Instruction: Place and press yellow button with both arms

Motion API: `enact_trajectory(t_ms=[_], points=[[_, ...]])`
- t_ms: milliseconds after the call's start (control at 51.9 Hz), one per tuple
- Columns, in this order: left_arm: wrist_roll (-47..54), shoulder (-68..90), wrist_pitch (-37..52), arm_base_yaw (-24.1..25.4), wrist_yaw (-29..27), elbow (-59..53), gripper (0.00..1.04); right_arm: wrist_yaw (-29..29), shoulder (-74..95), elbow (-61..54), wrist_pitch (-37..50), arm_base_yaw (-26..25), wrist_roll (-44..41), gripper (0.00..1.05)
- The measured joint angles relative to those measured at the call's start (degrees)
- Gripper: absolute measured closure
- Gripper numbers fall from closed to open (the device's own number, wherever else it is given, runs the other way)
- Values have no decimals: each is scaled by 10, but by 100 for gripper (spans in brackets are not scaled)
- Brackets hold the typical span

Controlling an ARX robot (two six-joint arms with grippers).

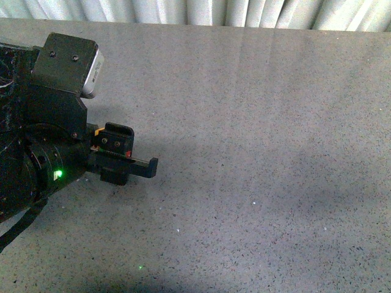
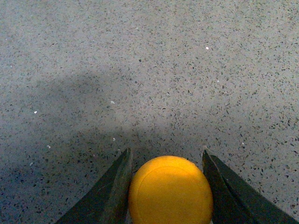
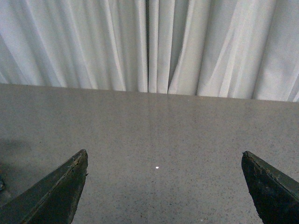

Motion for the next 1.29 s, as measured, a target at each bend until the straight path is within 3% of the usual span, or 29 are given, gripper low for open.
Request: enact_trajectory(t_ms=[385,559,886,963,1021,1079,1117,1194,1291], points=[[-5,-26,-5,0,2,-13,7,0,0,0,0,0,0,9],[-10,-101,-43,33,25,-16,9,0,0,0,0,0,0,9],[-33,-327,-154,182,157,-29,9,0,0,0,0,0,0,9],[-2,-346,-16,200,79,-85,22,0,0,0,0,0,0,9],[17,-368,61,212,54,-128,33,-4,4,2,-5,-1,1,9],[29,-402,81,219,56,-156,47,-82,110,76,-171,-35,22,9],[34,-423,79,221,62,-171,56,-96,200,122,-224,-49,21,9],[37,-453,66,234,78,-193,73,-88,321,169,-169,-44,2,9],[39,-500,41,264,101,-218,94,-85,459,209,-55,9,-22,9]])
